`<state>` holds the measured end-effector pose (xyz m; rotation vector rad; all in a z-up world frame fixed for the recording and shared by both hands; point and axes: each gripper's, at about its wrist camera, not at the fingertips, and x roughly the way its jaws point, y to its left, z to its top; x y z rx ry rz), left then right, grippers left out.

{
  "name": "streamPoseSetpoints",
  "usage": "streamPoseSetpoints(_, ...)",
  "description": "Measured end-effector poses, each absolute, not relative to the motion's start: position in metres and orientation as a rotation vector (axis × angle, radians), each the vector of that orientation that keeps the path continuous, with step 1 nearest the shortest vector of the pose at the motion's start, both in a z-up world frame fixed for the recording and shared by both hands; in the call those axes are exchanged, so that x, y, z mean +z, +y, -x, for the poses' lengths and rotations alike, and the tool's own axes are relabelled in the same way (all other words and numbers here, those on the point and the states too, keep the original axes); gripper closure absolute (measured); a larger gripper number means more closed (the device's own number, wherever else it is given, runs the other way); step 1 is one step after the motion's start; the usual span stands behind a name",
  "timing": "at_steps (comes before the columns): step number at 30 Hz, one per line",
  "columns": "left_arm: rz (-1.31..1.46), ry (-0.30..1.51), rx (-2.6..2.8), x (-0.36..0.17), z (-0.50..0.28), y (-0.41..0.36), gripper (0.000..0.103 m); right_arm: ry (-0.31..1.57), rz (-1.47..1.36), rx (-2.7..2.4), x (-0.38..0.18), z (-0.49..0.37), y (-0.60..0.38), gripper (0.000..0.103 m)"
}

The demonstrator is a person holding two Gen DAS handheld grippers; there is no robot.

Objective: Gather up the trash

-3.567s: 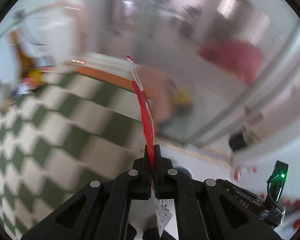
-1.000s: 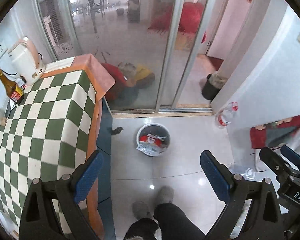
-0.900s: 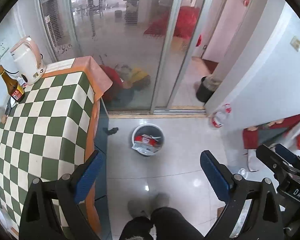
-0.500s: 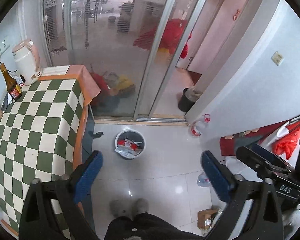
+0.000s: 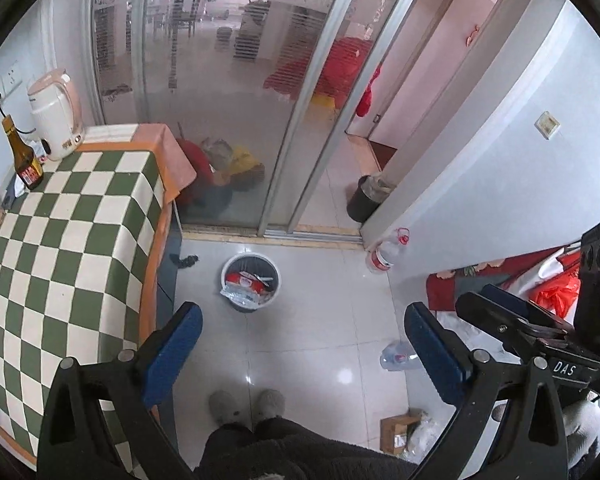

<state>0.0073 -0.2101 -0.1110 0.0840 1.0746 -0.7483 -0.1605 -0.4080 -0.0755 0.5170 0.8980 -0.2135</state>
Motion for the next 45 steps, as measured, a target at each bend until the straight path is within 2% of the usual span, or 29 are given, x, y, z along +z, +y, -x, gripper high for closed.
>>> streamPoseSetpoints(45,-0.036,1.108,-0.741,-0.1141,-0.0043,-0.2072,0.0,0.935,-0.537,-0.165,-0.0812,0.1558,-0.4005,0.0)
